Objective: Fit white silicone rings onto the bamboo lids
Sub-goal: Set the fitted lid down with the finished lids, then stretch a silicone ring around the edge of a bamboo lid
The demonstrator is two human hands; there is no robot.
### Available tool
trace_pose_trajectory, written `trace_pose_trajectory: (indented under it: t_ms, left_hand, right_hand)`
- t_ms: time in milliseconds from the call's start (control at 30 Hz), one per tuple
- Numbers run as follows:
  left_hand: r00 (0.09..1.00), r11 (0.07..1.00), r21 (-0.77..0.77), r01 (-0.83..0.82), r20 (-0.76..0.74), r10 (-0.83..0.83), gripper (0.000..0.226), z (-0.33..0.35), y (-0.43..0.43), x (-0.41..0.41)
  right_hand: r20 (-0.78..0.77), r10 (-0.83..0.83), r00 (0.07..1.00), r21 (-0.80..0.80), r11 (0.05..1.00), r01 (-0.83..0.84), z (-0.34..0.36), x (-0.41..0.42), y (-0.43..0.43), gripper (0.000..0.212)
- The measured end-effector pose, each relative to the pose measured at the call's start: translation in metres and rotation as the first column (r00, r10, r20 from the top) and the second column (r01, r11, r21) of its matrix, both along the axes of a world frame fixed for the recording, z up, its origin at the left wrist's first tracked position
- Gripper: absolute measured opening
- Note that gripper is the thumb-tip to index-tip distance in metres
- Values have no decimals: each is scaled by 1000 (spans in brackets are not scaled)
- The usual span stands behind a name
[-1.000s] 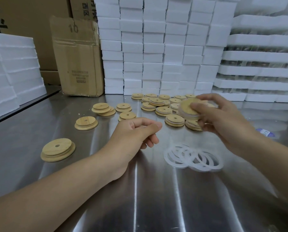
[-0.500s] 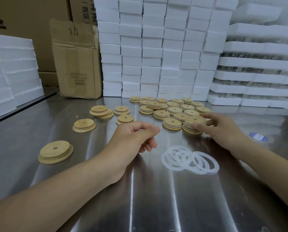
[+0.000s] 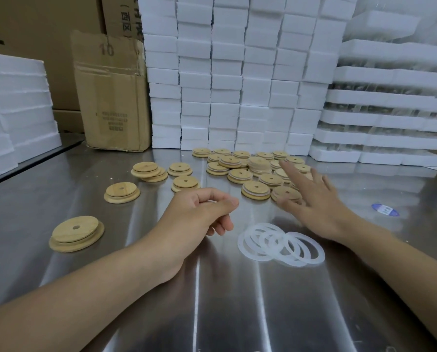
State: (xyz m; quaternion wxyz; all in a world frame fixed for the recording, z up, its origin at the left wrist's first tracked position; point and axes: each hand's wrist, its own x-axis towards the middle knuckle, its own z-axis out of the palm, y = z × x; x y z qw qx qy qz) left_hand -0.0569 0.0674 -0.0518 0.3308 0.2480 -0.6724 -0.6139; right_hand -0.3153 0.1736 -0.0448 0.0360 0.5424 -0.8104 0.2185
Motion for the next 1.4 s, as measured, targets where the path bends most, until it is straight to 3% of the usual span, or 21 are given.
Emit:
trace_pose_trajectory:
  t_ms: [133,367,467,533,600,667,700,800,900,967,1033,1100,1200,1267,1400]
  left_hand:
    - [1000,1000,0,-4,4,4,12,1,1,-1]
    - [999,999,-50,-11,31,12,11,4,3,1]
    - [996,974,-217,-61,55,75,11,13,-1,4]
    - [973,875,-466,-131,109,204,15,23,-10,10]
    - [874,644,-759,-98,244,421,8,35,-22,22]
    - [688,460,-887,48,363,628,18,43,-34,38]
    - [594,459,-882,108,427,682,27,45,-41,45]
    - [370,600,-785,154,608,702,46,46,-67,58]
    - [258,692,-707,146,703,663,43,45,-83,65]
    - [286,684,-710,167,699,656,33,44,-86,67]
    - [407,648,-746,152,645,647,26,44,-86,65]
    - [515,633,-766,115,591,621,35,44,-81,60]
    - [546,672,-716,189,645,534,48,35,-71,51]
    - [577,684,-698,215,655,488,44,28,-66,48]
    - [760,689,-697,197,553,341,33,23,-54,38]
  right_hand:
    - [65,87,994,-24,996,-85,-1,4,1,76]
    - [63,81,995,-44,996,-78,0,0,5,73]
    - [58,70,996,-64,996,-67,0,0,5,66]
    - [55,72,996,-68,995,-68,-1,-2,5,61]
    - [49,70,996,-73,995,-66,-2,-4,4,54]
    - [39,71,997,-75,995,-68,-2,-4,3,50]
    - [37,72,997,-75,995,-70,-2,-3,3,48]
    - [35,70,997,-62,996,-68,-3,-2,4,47]
    - [20,70,997,-48,996,-69,-3,-1,4,43]
    - [15,82,996,-48,996,-82,-3,0,5,39]
    - [25,99,995,-62,993,-97,-2,2,5,36]
    - [27,105,994,-78,992,-102,-1,4,6,34]
    - [28,123,992,-104,987,-119,2,7,8,29]
    - [80,165,983,-112,981,-156,6,11,8,20]
    - [150,283,947,-58,959,-277,8,25,7,11]
